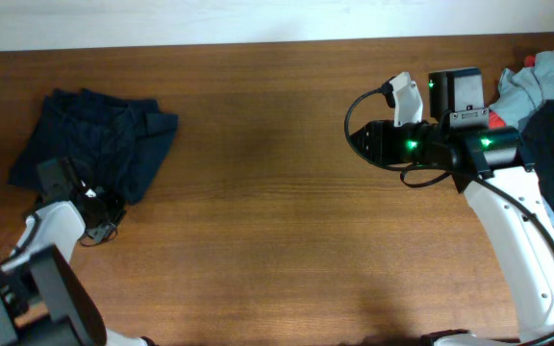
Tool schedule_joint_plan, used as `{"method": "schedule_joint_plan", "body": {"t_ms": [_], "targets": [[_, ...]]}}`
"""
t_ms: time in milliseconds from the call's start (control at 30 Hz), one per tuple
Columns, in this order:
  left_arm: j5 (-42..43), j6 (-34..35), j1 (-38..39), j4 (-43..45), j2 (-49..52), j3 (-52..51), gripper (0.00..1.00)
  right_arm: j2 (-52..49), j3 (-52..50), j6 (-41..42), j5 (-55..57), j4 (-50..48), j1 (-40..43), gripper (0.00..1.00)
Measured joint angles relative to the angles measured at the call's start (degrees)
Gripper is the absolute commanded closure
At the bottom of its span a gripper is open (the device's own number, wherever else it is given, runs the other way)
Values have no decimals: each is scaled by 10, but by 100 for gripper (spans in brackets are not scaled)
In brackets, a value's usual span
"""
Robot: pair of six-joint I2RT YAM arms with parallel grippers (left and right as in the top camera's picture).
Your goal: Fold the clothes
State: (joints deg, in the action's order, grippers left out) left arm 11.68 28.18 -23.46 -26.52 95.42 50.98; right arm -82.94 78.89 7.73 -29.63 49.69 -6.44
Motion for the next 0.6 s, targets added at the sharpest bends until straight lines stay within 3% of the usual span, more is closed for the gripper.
{"method": "schedule_joint_plan", "body": {"t_ms": [133, 300, 433, 600], "targets": [[5, -113, 0, -26, -109, 4, 86, 0, 0, 0, 0, 0, 0, 64], [-73, -197, 0, 53, -176, 19, 86, 0, 0, 0, 0, 0, 0, 64], [-110, -228, 0, 151, -113, 23, 87, 0, 0, 0, 0, 3, 0, 64], [-115, -242, 0, 251, 45, 23, 89, 0, 0, 0, 0, 20, 0, 64]]}}
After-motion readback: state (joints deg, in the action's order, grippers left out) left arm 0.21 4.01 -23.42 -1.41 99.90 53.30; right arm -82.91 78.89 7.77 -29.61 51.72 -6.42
